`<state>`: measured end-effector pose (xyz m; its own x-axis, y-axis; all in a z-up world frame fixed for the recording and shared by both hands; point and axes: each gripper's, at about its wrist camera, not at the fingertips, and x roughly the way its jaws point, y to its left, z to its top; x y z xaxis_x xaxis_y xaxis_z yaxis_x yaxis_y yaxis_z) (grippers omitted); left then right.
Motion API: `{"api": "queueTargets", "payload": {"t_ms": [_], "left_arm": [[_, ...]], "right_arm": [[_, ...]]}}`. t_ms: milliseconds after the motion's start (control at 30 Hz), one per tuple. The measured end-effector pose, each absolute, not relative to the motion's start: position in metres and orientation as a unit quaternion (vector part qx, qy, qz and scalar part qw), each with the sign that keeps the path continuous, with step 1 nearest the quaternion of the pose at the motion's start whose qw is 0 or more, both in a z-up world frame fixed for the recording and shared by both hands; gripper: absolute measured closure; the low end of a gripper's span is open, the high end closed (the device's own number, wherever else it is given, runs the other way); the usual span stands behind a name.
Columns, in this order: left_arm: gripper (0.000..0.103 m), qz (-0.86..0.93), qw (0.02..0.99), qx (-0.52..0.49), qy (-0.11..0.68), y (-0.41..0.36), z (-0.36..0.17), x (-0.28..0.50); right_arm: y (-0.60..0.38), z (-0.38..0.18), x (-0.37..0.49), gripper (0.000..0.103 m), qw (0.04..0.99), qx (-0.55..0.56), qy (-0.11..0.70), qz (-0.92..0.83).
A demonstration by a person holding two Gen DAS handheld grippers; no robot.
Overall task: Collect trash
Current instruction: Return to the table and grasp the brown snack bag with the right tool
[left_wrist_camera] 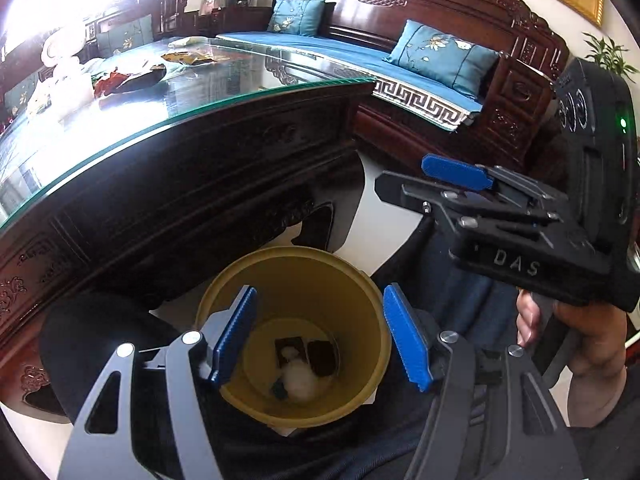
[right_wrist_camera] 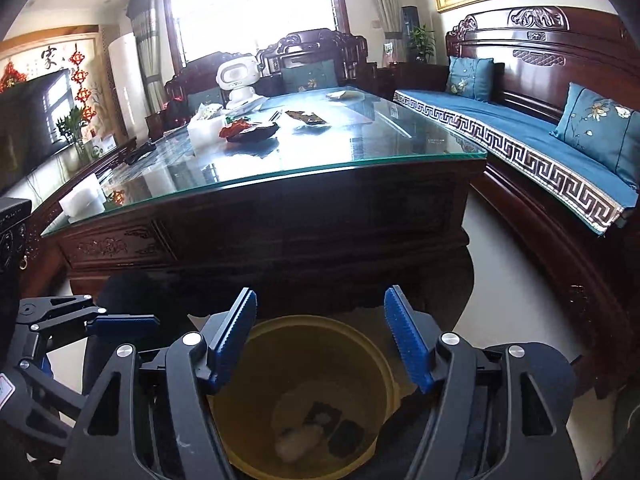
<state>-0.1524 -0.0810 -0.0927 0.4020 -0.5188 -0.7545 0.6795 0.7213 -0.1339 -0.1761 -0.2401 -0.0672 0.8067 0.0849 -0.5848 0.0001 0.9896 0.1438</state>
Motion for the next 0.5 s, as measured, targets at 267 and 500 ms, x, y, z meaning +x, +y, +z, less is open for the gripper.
{"api": "queueTargets", "payload": {"t_ms": [267, 500], "left_arm": [[0.038, -0.319, 0.856, 0.078, 0.399, -0.067, -0.081, -0.129], [0.028, -0.259, 0.89, 0.05, 0.372, -0.042, -0.056, -0.087]], "right_arm": [[-0.229, -0.057, -0.155, 0.036, 0.948, 0.057, 0.311, 0.039], [-0.212, -0.033, -0.116, 0.025, 0.953, 0.046, 0.292, 0.071]]}}
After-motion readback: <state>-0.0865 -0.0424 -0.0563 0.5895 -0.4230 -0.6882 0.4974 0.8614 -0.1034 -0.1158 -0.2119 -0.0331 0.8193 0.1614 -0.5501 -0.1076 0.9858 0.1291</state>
